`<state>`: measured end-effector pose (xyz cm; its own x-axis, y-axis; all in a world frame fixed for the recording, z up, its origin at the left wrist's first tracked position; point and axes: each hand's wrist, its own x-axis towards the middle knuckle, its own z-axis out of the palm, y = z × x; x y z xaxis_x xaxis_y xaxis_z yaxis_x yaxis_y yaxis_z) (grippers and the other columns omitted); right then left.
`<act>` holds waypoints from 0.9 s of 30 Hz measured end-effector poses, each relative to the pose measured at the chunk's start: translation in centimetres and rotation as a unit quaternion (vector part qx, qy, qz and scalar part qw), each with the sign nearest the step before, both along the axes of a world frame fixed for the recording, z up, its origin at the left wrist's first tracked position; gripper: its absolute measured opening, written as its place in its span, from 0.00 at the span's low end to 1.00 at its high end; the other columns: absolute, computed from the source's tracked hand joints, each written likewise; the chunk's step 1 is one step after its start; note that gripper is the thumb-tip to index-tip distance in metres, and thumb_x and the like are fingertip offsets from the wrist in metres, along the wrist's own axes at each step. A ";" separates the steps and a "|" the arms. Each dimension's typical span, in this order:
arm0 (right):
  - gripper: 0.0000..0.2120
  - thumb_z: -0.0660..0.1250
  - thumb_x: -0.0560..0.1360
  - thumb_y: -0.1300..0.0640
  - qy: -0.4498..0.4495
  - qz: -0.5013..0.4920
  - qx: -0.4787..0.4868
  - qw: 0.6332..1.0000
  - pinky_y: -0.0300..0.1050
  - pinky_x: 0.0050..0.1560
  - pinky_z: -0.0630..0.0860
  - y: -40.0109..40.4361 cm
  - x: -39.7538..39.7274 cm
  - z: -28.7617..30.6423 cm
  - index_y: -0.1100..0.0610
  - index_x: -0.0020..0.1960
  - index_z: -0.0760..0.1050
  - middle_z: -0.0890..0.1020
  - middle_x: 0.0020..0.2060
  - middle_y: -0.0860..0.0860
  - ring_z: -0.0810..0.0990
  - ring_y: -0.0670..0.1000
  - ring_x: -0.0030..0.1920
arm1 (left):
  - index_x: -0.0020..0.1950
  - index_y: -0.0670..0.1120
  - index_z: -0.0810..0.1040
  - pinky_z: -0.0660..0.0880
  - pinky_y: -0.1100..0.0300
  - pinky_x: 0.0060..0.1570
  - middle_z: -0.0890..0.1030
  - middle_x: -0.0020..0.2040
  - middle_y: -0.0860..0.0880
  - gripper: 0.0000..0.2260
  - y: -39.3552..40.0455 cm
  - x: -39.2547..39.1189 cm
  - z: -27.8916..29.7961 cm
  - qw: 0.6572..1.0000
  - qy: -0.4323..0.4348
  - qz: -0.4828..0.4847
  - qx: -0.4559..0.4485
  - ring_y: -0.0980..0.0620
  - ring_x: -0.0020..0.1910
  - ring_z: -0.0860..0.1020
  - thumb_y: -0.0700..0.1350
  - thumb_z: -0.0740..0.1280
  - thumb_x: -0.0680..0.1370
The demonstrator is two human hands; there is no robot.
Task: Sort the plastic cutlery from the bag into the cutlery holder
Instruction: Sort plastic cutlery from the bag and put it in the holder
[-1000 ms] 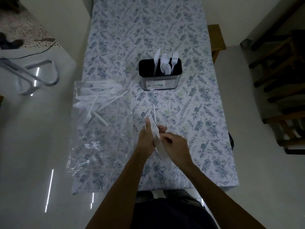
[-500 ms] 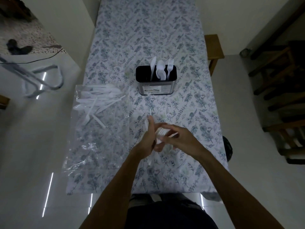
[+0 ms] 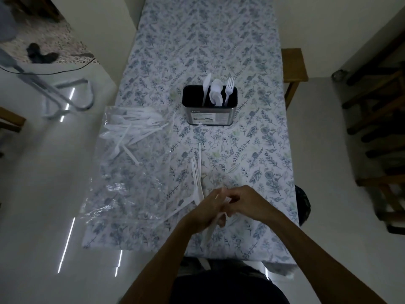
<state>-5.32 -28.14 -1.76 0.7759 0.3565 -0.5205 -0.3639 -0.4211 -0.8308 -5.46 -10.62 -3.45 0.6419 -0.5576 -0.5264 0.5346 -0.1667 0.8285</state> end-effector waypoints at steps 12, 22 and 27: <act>0.15 0.81 0.69 0.53 -0.438 -0.047 -0.159 0.884 0.30 0.48 0.75 -5.5 23.9 18.9 0.59 0.52 0.86 0.87 0.47 0.51 0.84 0.48 0.47 | 0.52 0.48 0.82 0.75 0.69 0.50 0.83 0.47 0.56 0.08 -2.5 25.5 15.1 0.895 -0.408 0.008 0.179 0.66 0.45 0.81 0.44 0.77 0.76; 0.12 0.80 0.70 0.57 -0.386 -0.020 -0.168 0.907 0.27 0.43 0.72 -5.0 30.5 11.1 0.61 0.51 0.86 0.87 0.44 0.54 0.83 0.50 0.42 | 0.48 0.56 0.73 0.70 0.44 0.65 0.82 0.40 0.62 0.18 -3.4 31.0 8.9 0.881 -0.378 0.002 0.284 0.54 0.49 0.83 0.50 0.80 0.68; 0.10 0.77 0.73 0.57 -0.338 -0.005 -0.208 0.918 0.29 0.37 0.70 -4.1 30.5 8.8 0.62 0.52 0.85 0.86 0.44 0.56 0.82 0.51 0.43 | 0.57 0.46 0.78 0.62 0.48 0.65 0.80 0.55 0.49 0.20 -4.1 30.4 7.2 0.782 -0.479 -0.031 0.398 0.45 0.60 0.76 0.54 0.78 0.71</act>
<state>25.16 -32.19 7.00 0.9740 0.2264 -0.0081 0.1695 -0.7523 -0.6367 24.90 -14.72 3.77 0.9388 -0.3440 -0.0179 -0.2970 -0.8346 0.4639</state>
